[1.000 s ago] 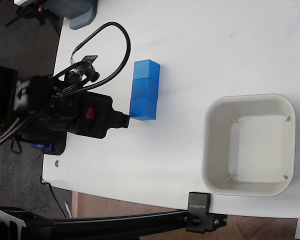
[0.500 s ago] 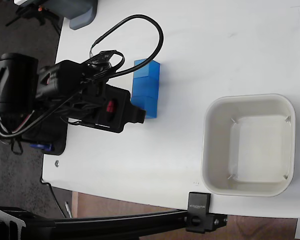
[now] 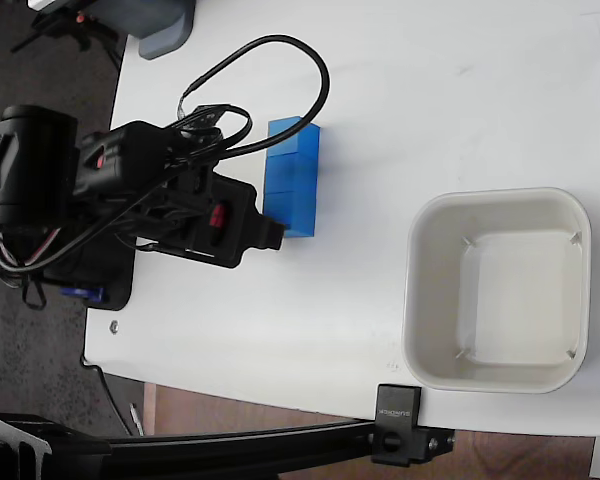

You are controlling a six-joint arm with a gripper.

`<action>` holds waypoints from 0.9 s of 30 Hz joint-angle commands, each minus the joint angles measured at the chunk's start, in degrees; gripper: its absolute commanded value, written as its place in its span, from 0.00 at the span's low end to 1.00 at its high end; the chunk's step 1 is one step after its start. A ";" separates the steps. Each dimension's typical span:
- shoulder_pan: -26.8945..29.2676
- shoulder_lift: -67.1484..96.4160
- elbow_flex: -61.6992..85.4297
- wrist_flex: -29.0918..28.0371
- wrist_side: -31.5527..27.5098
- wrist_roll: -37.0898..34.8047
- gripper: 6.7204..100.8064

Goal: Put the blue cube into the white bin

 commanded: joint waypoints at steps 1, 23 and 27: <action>-0.88 2.55 -2.81 0.26 0.18 -0.18 0.99; -2.37 -0.88 -7.56 1.23 0.35 -0.70 0.99; -1.93 -1.14 -5.98 -0.09 0.09 -0.62 0.99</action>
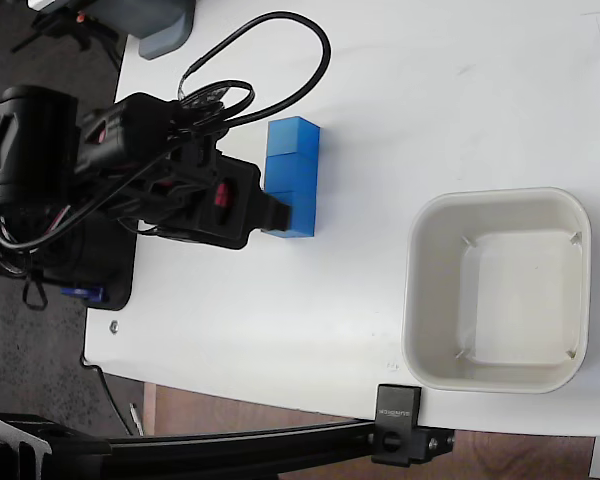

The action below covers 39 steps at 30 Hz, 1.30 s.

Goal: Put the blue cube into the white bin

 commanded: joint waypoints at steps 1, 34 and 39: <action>0.18 1.58 -1.23 -1.14 0.00 0.18 0.99; -0.53 -1.93 -1.85 -1.14 -0.44 -0.35 0.99; -0.62 -2.72 -1.85 -2.29 -0.88 -0.79 0.99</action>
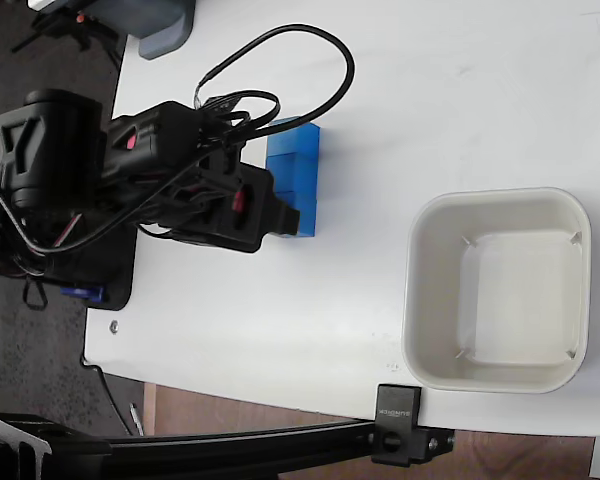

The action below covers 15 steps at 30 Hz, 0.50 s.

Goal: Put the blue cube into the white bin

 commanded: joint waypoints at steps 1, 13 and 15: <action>-0.26 0.79 -2.55 -1.32 -0.70 -0.44 0.99; 0.18 0.44 -2.29 -2.02 -2.81 -2.29 0.77; 0.35 0.53 -2.11 -2.02 -3.25 -2.72 0.73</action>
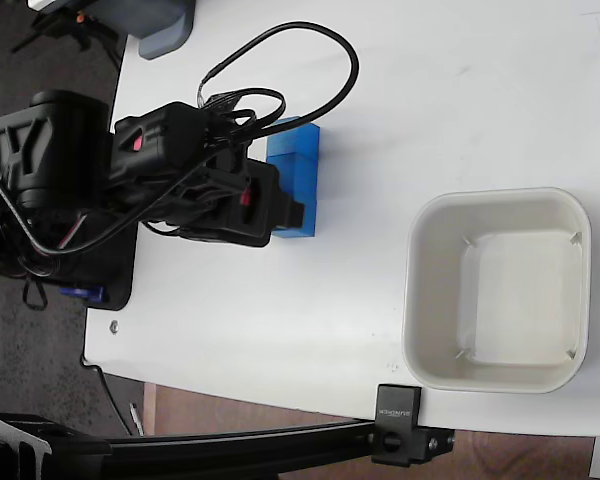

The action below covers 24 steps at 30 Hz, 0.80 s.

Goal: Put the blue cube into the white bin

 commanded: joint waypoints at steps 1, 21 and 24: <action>0.44 1.41 -2.02 -0.53 -1.41 -0.70 0.71; 6.50 9.23 -3.25 -0.53 0.09 0.53 0.30; 7.56 11.78 -2.55 -3.43 -0.35 2.64 0.35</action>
